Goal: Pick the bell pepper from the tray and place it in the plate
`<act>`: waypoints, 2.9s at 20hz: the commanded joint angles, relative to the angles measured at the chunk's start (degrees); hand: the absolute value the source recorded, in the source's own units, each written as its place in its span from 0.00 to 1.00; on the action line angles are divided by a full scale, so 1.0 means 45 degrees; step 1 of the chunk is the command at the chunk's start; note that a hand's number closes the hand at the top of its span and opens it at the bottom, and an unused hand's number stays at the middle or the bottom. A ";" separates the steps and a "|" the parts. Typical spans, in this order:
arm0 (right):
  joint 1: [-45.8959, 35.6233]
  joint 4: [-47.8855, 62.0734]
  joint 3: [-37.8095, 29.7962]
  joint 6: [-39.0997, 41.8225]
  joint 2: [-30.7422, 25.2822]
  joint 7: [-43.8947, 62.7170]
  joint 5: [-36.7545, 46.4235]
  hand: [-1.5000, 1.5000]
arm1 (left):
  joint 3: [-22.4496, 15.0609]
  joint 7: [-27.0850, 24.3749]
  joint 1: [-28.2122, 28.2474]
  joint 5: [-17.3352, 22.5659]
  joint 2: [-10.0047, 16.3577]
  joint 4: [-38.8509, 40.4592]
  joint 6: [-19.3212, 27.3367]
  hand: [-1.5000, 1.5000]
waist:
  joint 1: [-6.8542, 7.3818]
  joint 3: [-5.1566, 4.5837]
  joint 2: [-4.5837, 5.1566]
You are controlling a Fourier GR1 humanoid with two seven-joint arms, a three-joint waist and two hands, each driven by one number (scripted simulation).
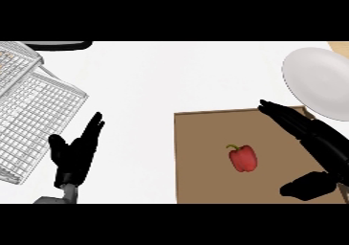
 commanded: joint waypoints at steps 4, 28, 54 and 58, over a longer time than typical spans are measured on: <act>0.0360 0.0263 0.1412 -0.0255 0.1834 0.0511 0.1902 0.00 | 0.0595 -0.0140 -0.0001 0.0364 0.0243 0.1192 -0.1052 0.50 | -0.0016 -0.0086 0.0091; -0.0517 0.3322 0.1070 0.0387 0.3946 -0.0016 0.5623 0.00 | 0.0404 0.0956 0.0446 -0.0800 -0.0736 -0.0123 -0.0596 0.50 | 0.0020 -0.0081 0.0085; -0.5636 0.6832 -0.3406 -0.6214 0.8170 1.0066 1.2580 1.00 | 0.0406 0.0738 -0.0133 -0.1038 -0.1059 0.0077 -0.1095 0.50 | 0.0894 -0.0130 0.0401; -0.7734 0.8150 -0.4069 -0.7815 0.8702 1.2299 1.4469 1.00 | 0.0468 0.1016 -0.0444 -0.1009 -0.1141 0.0365 -0.1039 0.50 | 0.0885 -0.0116 0.0390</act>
